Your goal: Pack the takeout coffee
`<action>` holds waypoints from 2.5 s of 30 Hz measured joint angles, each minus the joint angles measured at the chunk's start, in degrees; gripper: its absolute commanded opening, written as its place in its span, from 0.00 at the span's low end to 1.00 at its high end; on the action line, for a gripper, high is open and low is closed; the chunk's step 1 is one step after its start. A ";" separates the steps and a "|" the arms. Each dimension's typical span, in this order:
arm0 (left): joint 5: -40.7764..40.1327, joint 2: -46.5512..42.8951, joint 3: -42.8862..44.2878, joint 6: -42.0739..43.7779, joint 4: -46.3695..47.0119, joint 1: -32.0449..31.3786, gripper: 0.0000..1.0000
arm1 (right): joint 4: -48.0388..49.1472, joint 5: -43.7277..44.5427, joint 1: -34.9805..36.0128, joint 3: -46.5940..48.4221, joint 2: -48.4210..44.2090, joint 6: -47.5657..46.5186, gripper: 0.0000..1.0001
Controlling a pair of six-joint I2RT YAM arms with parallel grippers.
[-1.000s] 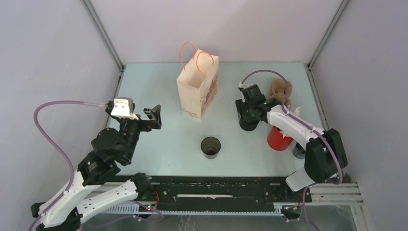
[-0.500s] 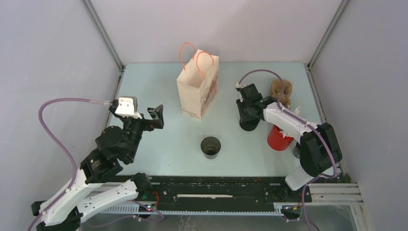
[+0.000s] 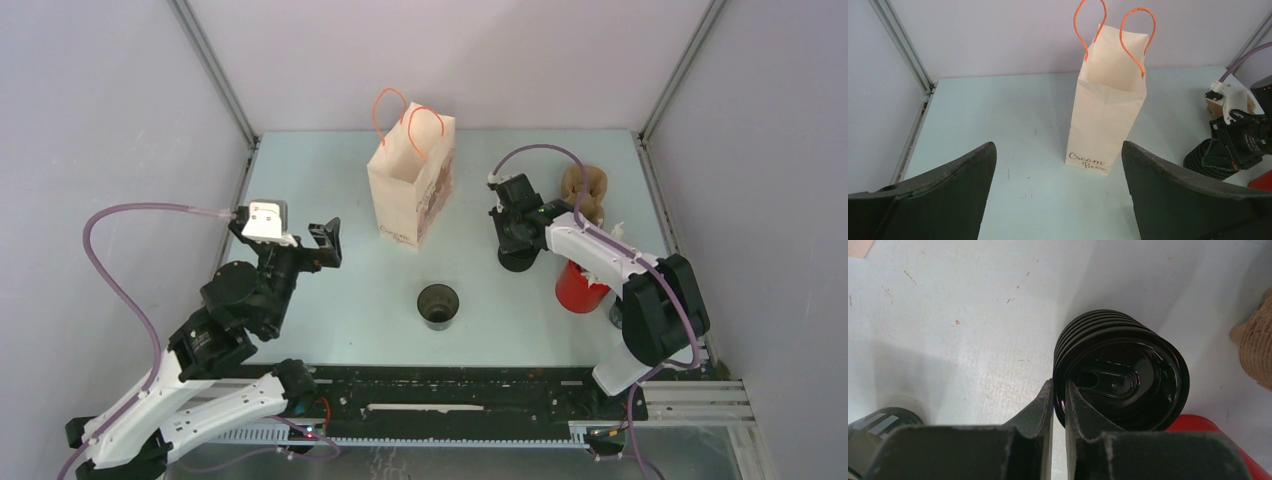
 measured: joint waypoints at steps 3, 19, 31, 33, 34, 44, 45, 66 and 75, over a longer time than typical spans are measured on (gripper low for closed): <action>0.04 0.42 -0.15 0.33 -0.02 0.00 1.00 | -0.70 0.68 0.72 0.00 -0.13 -0.20 0.10; 2.05 1.22 -0.33 0.52 -0.46 0.28 1.00 | -3.52 1.09 1.11 1.16 -2.93 -0.20 0.07; 9.27 2.10 -0.33 -6.84 -0.44 0.55 1.00 | 2.40 -25.88 0.70 1.11 -20.70 9.79 0.07; 12.24 2.38 -0.33 -11.98 -0.44 0.72 1.00 | 7.72 -32.94 0.55 0.37 -23.08 14.14 0.07; 13.86 2.47 -0.33 -14.40 -0.31 0.83 1.00 | 10.12 -35.56 0.57 -0.11 -23.91 16.02 0.07; 35.26 5.44 -1.03 -39.76 8.72 2.80 0.97 | 39.43 -53.11 1.99 -8.85 -27.65 38.23 0.07; 37.03 6.05 -1.03 -41.64 9.51 3.54 0.97 | 41.79 -53.72 2.29 -9.20 -27.65 39.93 0.07; 57.22 10.16 -11.19 -66.97 34.67 8.55 1.00 | 69.64 -54.84 11.56 -9.94 -27.02 55.54 0.03; 58.64 9.03 -12.33 -67.80 35.43 8.55 1.00 | 64.72 -51.87 11.61 -9.94 -27.61 51.43 0.02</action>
